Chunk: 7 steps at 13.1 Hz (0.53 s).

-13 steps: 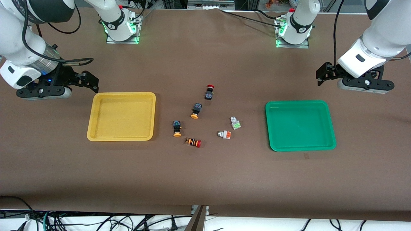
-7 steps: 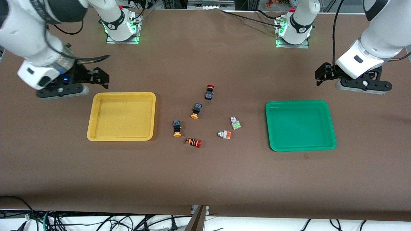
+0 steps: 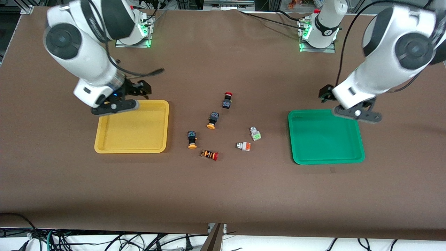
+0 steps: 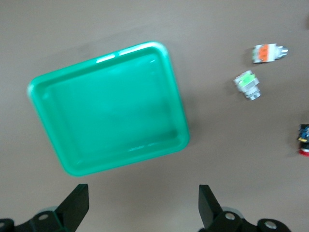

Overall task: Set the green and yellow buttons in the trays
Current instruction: 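Grasp a yellow button with the right gripper while the left grasps a white button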

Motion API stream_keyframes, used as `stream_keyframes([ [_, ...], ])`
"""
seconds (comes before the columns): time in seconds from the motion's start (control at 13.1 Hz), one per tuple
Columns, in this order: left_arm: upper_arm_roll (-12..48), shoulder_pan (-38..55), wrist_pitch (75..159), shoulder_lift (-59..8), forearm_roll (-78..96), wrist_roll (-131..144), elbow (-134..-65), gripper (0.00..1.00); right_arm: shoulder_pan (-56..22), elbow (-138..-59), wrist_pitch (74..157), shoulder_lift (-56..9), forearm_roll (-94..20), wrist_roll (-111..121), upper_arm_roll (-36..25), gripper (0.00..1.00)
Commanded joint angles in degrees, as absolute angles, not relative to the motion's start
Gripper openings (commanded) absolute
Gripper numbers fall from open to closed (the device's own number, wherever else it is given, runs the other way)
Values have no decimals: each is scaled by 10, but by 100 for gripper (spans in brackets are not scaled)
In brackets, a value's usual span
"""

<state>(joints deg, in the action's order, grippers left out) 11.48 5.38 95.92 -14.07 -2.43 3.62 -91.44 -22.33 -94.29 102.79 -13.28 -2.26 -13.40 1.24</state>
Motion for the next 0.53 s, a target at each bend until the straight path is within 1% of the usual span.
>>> stream_keyframes([
  [0.0,114,84,959,-269,-25,83,-794,100,-264,-933,1096,-212,-33,-196,10,99],
  [0.08,114,92,989,-299,-24,124,-776,100,-272,-937,1133,-239,-35,-214,10,99],
  [0.31,115,105,1084,-348,-10,215,-786,100,-299,-947,1238,-307,-35,-275,10,99],
  [0.46,114,140,1128,-377,0,287,-792,100,-312,-947,1307,-351,-35,-297,10,99],
])
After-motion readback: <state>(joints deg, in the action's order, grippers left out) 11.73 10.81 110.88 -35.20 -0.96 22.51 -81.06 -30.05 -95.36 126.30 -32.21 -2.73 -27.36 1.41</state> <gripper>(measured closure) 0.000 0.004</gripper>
